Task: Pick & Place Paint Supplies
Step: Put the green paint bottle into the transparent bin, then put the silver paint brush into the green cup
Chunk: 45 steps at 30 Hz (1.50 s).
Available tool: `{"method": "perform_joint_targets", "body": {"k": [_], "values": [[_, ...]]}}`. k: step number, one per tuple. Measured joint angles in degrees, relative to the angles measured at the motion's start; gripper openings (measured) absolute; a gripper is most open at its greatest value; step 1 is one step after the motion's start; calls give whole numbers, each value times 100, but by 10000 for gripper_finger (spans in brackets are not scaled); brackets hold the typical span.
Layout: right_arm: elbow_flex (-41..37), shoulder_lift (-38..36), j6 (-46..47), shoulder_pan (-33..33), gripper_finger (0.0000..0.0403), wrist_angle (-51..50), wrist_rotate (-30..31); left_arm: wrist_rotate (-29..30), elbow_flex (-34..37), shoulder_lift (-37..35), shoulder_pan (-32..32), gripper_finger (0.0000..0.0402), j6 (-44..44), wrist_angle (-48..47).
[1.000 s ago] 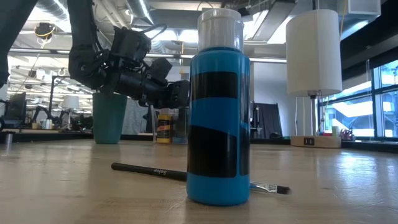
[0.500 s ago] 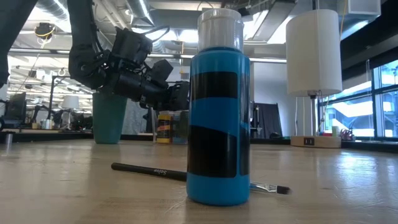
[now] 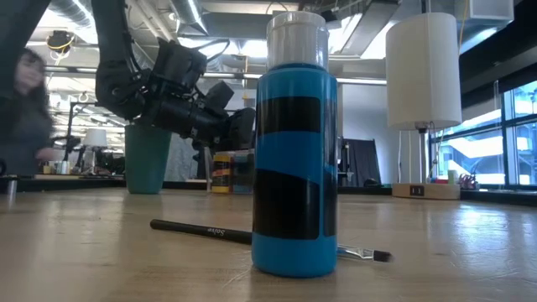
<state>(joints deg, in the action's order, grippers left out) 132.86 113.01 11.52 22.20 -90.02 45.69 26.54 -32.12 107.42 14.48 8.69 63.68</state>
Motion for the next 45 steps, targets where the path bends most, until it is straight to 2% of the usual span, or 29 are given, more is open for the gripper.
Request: {"method": "perform_joint_targets", "body": {"k": [12,21,30,35,41,45], "values": [[0,0,-1,-7,332,0,-4,-76,9,-102,31,151,147,-105],[0,0,-38,-9,332,0,-83,-58,24,-641,57,151,247,-926],[0,0,-37,-9,332,1,-90,-65,22,-1012,-46,150,20,-909],[0,0,-11,-11,332,0,-94,-202,22,-1855,-262,150,-321,-1535],[0,0,7,6,332,0,-94,-1365,15,-3369,-567,150,-397,-3143],[0,0,173,40,332,1,-353,-1750,15,-4327,-930,150,-444,-4088]]}}
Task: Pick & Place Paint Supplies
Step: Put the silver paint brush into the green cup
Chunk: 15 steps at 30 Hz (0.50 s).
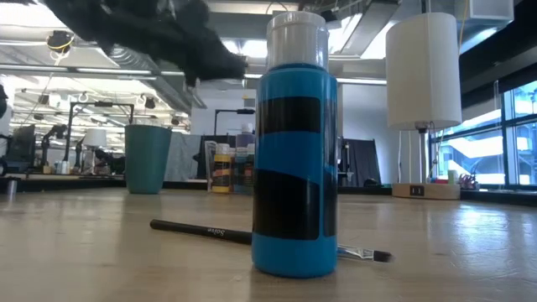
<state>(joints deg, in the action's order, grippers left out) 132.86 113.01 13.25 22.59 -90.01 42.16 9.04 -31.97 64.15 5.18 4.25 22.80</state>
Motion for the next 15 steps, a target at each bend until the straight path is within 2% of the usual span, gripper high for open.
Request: {"method": "perform_joint_targets", "body": {"k": [6,11,15], "values": [[0,0,580,196,332,0,-1018,39,-2,-911,-803,150,-203,-722],[0,0,1299,386,332,5,-2666,139,-2,-1053,-1339,150,-205,-836],[9,49,1867,663,332,198,-3082,8,-2,-1052,-1640,150,-185,-1053]]}}
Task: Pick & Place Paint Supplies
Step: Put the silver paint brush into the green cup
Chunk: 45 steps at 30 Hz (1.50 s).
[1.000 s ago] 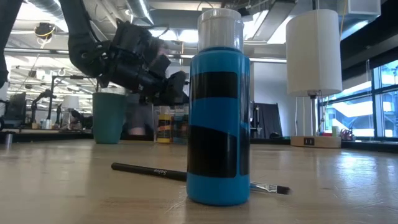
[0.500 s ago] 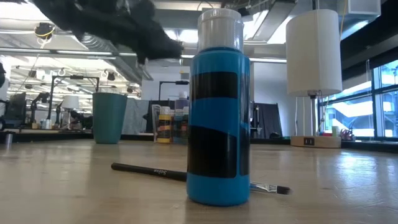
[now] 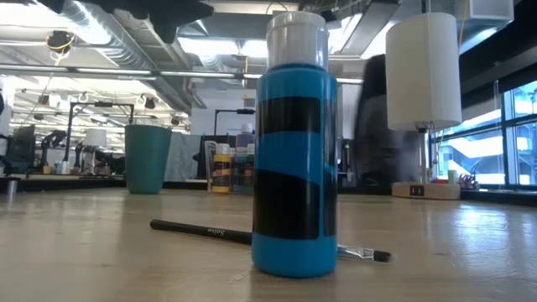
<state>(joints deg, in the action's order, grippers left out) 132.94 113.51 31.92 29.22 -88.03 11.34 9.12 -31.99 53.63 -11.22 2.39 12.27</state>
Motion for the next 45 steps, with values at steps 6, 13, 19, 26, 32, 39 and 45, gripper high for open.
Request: {"method": "perform_joint_targets", "body": {"k": [6,13,19,26,32,39,45], "values": [[-2,239,516,545,332,164,-3,-22,0,0,-440,150,288,-96],[-161,702,774,1029,332,-109,0,-28,0,0,-914,150,425,-54],[-662,947,2017,1142,332,-173,-728,-25,0,2,-1139,150,590,-49],[-1546,960,2853,1140,332,-126,-999,4,0,2,-1269,150,811,75],[-1904,956,3420,1140,332,337,-1010,16,0,4,-1275,150,892,79],[-1932,938,3009,1140,332,-202,-1056,18,0,5,-1275,150,847,120],[-2076,776,1015,1147,332,-195,-1887,38,-2,167,-1273,150,702,106]]}}
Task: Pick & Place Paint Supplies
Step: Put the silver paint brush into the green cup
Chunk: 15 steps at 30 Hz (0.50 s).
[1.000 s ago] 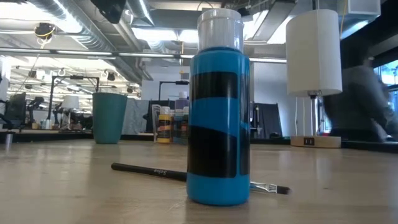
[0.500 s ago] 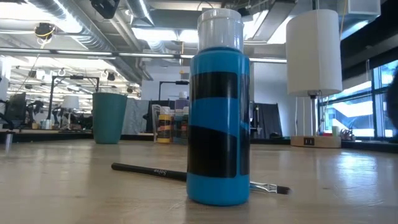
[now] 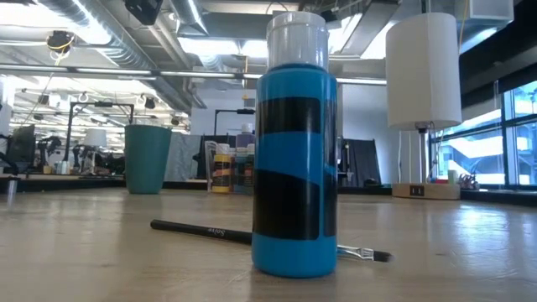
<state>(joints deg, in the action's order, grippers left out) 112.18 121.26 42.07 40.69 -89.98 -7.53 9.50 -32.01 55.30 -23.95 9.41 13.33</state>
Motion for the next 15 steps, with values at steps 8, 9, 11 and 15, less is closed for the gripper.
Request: {"method": "perform_joint_targets", "body": {"k": [8,9,11,15], "values": [[-444,-531,-688,209,332,-4,1377,161,-4,307,9,150,-62,89],[-672,-737,-404,225,332,8,1372,188,-4,332,9,150,-62,91],[-1282,-1182,230,287,332,-11,1297,185,-4,383,11,150,-59,195],[-2468,-1903,1382,514,332,276,1281,144,0,410,-1,150,-62,190]]}}
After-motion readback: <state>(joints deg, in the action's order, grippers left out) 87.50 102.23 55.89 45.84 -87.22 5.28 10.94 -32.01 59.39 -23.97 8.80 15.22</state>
